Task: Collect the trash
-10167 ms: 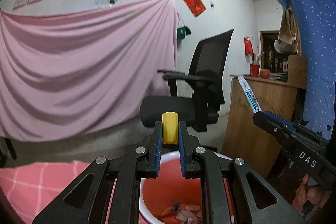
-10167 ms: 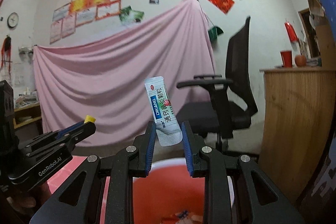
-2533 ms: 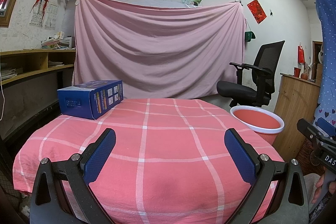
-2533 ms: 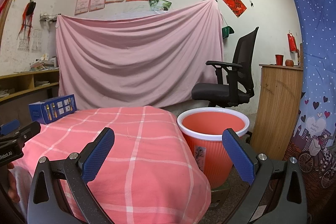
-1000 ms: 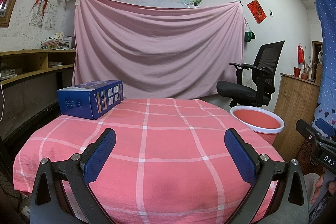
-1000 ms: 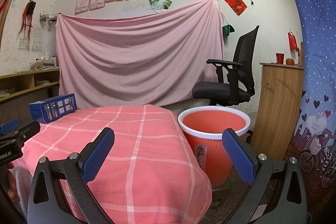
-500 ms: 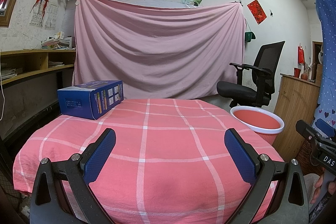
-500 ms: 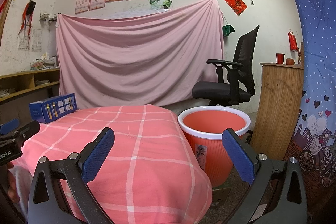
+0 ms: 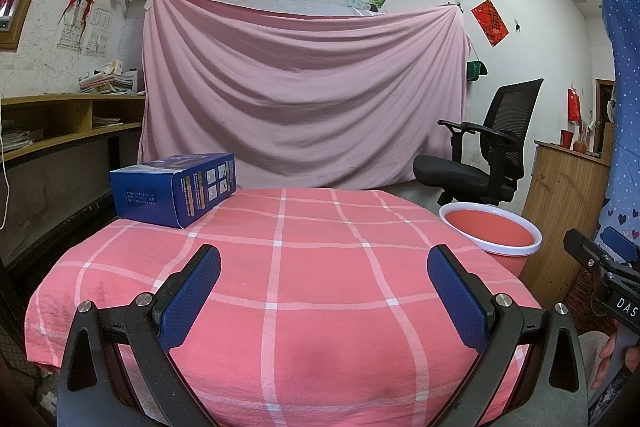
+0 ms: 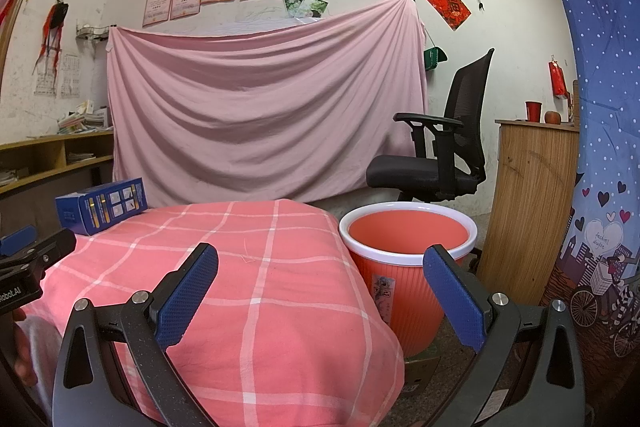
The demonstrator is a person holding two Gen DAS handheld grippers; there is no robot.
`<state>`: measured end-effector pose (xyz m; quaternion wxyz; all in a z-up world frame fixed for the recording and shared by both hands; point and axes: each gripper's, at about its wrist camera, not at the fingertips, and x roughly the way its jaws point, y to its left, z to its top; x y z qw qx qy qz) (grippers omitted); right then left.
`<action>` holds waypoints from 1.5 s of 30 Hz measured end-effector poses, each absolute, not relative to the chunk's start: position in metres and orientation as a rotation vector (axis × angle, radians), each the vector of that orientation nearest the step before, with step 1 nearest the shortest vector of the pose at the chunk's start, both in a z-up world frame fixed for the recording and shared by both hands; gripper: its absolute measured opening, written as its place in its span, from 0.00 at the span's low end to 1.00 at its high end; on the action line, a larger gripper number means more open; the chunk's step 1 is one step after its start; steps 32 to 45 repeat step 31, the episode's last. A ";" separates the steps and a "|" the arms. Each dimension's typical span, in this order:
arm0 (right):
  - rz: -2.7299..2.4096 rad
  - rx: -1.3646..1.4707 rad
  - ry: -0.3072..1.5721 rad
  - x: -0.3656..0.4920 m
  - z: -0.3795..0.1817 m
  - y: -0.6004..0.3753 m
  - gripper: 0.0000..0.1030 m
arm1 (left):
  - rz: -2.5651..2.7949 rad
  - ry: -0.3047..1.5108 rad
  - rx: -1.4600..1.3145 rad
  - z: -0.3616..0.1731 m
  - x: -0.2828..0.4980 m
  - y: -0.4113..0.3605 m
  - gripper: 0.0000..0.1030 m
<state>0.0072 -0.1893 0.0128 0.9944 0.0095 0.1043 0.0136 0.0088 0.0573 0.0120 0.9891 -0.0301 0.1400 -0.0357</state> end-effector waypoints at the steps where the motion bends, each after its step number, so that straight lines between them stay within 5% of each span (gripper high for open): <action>1: 0.027 0.019 0.209 0.007 0.013 -0.189 1.00 | -0.072 0.281 -0.061 0.012 0.009 0.057 0.98; 45: 0.035 0.007 0.219 0.002 0.008 -0.181 1.00 | -0.010 0.303 -0.048 0.015 0.008 0.067 0.98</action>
